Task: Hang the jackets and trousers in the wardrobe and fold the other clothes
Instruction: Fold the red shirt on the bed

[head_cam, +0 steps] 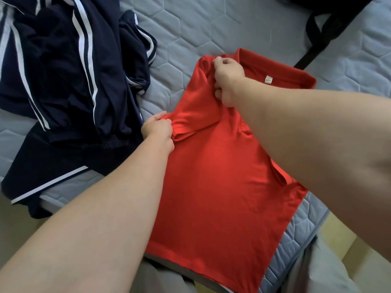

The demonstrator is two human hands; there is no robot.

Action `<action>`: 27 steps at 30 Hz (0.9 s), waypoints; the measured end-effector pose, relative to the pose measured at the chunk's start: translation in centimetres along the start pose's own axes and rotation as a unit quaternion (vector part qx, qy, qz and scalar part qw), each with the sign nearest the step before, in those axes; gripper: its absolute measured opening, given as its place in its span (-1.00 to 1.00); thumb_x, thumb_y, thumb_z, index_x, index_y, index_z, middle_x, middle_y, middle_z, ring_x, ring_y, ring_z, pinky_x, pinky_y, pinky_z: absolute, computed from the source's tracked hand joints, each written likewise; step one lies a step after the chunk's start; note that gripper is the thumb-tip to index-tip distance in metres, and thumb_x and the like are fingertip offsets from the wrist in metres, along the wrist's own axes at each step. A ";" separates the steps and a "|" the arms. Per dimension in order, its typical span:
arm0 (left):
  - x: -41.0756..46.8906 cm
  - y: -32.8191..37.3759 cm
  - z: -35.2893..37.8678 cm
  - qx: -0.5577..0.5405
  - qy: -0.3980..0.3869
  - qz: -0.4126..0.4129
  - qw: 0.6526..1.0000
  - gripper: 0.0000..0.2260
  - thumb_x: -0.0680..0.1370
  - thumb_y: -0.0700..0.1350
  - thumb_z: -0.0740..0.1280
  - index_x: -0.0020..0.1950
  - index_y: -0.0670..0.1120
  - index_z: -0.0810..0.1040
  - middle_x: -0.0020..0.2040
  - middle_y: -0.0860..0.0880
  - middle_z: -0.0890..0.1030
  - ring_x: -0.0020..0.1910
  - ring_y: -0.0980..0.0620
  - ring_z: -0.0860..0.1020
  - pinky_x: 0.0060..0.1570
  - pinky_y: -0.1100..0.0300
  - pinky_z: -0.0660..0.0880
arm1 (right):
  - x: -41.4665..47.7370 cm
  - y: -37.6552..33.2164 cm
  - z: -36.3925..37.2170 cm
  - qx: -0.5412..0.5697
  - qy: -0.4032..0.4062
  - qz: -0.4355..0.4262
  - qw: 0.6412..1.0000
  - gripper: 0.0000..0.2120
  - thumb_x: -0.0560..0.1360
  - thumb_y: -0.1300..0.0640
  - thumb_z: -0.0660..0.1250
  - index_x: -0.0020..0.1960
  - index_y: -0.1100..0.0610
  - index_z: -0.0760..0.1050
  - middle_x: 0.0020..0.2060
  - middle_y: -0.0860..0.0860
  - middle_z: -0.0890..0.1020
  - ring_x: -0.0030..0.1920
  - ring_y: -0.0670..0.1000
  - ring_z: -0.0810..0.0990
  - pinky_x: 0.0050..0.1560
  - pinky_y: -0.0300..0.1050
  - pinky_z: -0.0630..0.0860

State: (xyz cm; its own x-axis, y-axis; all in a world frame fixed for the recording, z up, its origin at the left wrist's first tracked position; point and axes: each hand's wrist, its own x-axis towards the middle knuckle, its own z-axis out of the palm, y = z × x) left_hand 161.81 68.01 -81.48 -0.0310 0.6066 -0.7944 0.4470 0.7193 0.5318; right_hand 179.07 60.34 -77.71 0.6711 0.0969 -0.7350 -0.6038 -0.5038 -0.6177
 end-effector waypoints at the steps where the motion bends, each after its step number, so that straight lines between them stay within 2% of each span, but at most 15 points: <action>1: 0.1 -0.1 0.0 0.006 -0.003 0.002 1.000 -0.65 0.53 -0.44 0.29 0.00 -0.01 0.66 -0.15 -0.04 0.68 -0.35 0.07 0.60 -0.18 0.12 0.62 | 0.2 0.2 -0.2 -0.025 -0.014 -0.007 1.000 -0.81 0.65 -0.01 0.25 0.14 0.02 0.59 -0.29 -0.07 0.52 -0.43 -0.10 0.41 -0.51 -0.32 0.31; 3: 0.3 -0.3 -0.1 0.017 -0.010 0.013 1.000 -0.68 0.53 -0.42 0.30 -0.04 0.01 0.64 -0.10 -0.06 0.68 -0.27 0.03 0.63 -0.12 0.09 0.64 | 0.1 0.6 -0.7 -0.091 -0.031 -0.037 0.995 -0.73 0.57 -0.04 0.38 0.22 0.04 0.59 -0.15 -0.06 0.64 -0.33 -0.12 0.51 -0.41 -0.30 0.45; 5: 0.3 -0.4 0.0 0.023 -0.014 0.019 0.999 -0.71 0.52 -0.38 0.35 -0.07 0.03 0.62 -0.03 -0.10 0.69 -0.17 -0.01 0.66 -0.05 0.04 0.67 | 0.1 1.4 -0.7 -0.102 -0.021 -0.060 0.993 -0.60 0.49 -0.15 0.45 0.19 0.09 0.57 -0.05 0.00 0.70 -0.20 -0.07 0.58 -0.09 -0.17 0.60; 6: 0.3 -0.5 -0.1 0.029 -0.016 0.023 0.999 -0.73 0.51 -0.36 0.39 -0.07 0.04 0.61 0.01 -0.11 0.69 -0.11 -0.03 0.68 -0.01 0.00 0.67 | -0.3 1.8 -0.6 -0.090 -0.017 -0.060 0.994 -0.56 0.46 -0.21 0.47 0.13 0.10 0.56 -0.08 0.01 0.70 -0.21 -0.06 0.60 -0.01 -0.11 0.61; 8: 0.3 -0.6 -0.2 0.046 -0.017 0.036 0.998 -0.73 0.48 -0.32 0.45 -0.08 0.07 0.61 0.01 -0.10 0.69 -0.05 -0.04 0.69 0.03 -0.03 0.67 | -0.8 2.7 -0.4 -0.088 -0.017 -0.077 0.993 -0.58 0.42 -0.29 0.47 -0.05 0.06 0.55 -0.23 -0.06 0.67 -0.29 -0.09 0.59 -0.06 -0.11 0.59; 10: 0.0 -0.6 -0.2 0.062 -0.007 0.052 0.997 -0.70 0.45 -0.34 0.46 -0.08 0.08 0.61 -0.04 -0.07 0.69 -0.07 -0.03 0.69 0.02 -0.04 0.67 | -1.2 3.6 -0.3 -0.175 -0.024 -0.122 0.977 -0.67 0.47 -0.24 0.43 -0.18 0.02 0.54 -0.29 -0.09 0.62 -0.23 -0.06 0.60 -0.10 -0.13 0.52; 12: -0.2 -0.6 -0.1 0.072 0.007 0.057 0.996 -0.68 0.44 -0.37 0.43 -0.08 0.09 0.63 -0.04 -0.09 0.70 -0.09 -0.05 0.69 0.02 -0.06 0.66 | -1.5 4.4 -0.5 -0.231 0.003 -0.153 0.961 -0.72 0.58 -0.12 0.33 -0.18 0.05 0.54 -0.28 -0.07 0.59 -0.11 0.04 0.62 -0.11 -0.13 0.42; 14: -0.6 -0.4 0.0 0.081 0.018 0.057 0.995 -0.68 0.46 -0.38 0.38 -0.03 0.06 0.66 -0.02 -0.10 0.70 -0.06 -0.08 0.69 0.05 -0.03 0.65 | -1.7 5.3 -0.7 -0.205 0.034 -0.136 0.969 -0.72 0.65 -0.05 0.22 -0.14 0.08 0.48 -0.21 -0.01 0.59 -0.02 0.13 0.61 -0.10 -0.13 0.34; 16: -1.0 0.2 0.4 0.155 0.040 0.079 0.984 -0.70 0.47 -0.32 0.34 0.08 0.01 0.65 0.04 -0.08 0.68 0.01 -0.08 0.67 0.12 0.05 0.62 | -1.7 6.4 -0.9 -0.207 0.047 -0.104 0.972 -0.72 0.69 -0.03 0.14 -0.11 0.10 0.42 -0.07 0.11 0.64 0.08 0.22 0.59 -0.07 -0.10 0.32; 17: -1.3 0.7 0.8 0.233 0.061 0.093 0.966 -0.70 0.48 -0.26 0.33 0.16 -0.01 0.62 0.11 -0.09 0.66 0.10 -0.10 0.64 0.15 0.09 0.58 | -1.7 7.0 -1.0 -0.215 0.041 -0.089 0.972 -0.72 0.70 -0.03 0.11 -0.09 0.10 0.40 0.01 0.17 0.65 0.12 0.25 0.57 -0.03 -0.07 0.34; 19: -2.3 2.0 1.7 0.393 0.117 0.105 0.906 -0.62 0.50 -0.10 0.32 0.33 -0.07 0.48 0.31 -0.16 0.53 0.26 -0.18 0.55 0.22 0.04 0.47 | -2.0 7.8 -1.1 -0.232 0.027 -0.075 0.969 -0.71 0.70 -0.06 0.09 -0.04 0.11 0.40 0.08 0.21 0.64 0.16 0.26 0.56 0.01 -0.04 0.36; 21: -3.7 3.5 3.0 0.475 0.131 0.174 0.852 -0.55 0.52 0.10 0.32 0.35 -0.07 0.44 0.36 -0.17 0.42 0.30 -0.19 0.50 0.24 -0.03 0.43 | -2.5 8.1 -1.5 -0.227 0.012 -0.077 0.971 -0.67 0.68 -0.12 0.11 0.07 0.13 0.45 0.08 0.18 0.64 0.17 0.25 0.57 0.01 -0.04 0.37; 22: -4.1 4.1 3.9 0.488 0.112 0.242 0.831 -0.56 0.52 0.17 0.31 0.32 -0.04 0.46 0.34 -0.15 0.42 0.28 -0.18 0.50 0.22 -0.04 0.43 | -2.9 8.1 -1.9 -0.225 0.010 -0.088 0.970 -0.65 0.68 -0.15 0.11 0.13 0.12 0.46 0.08 0.16 0.65 0.16 0.24 0.57 0.04 -0.03 0.40; 24: -4.9 5.2 6.0 0.514 0.018 0.355 0.780 -0.55 0.53 0.25 0.31 0.28 -0.01 0.49 0.30 -0.12 0.45 0.25 -0.18 0.52 0.21 -0.04 0.43 | -3.9 8.1 -3.2 -0.230 0.026 -0.125 0.965 -0.67 0.67 -0.15 0.11 0.15 0.07 0.47 0.07 0.11 0.65 0.14 0.21 0.58 0.06 0.03 0.44; 27: -5.9 6.9 9.9 0.593 -0.079 0.401 0.694 -0.46 0.50 0.31 0.34 0.32 -0.03 0.48 0.31 -0.13 0.47 0.28 -0.21 0.51 0.23 -0.06 0.44 | -4.6 8.1 -7.2 -0.240 0.110 -0.155 0.952 -0.76 0.66 -0.11 0.14 0.12 0.03 0.44 0.06 0.04 0.60 0.08 0.16 0.58 0.03 0.07 0.48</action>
State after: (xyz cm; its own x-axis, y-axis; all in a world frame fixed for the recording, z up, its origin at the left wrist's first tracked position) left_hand 173.91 66.09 -76.01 0.7097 0.5380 -0.4549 0.6876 -0.6697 0.2806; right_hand 174.20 49.58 -77.35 0.8906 0.1507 -0.4291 -0.1301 -0.8197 -0.5579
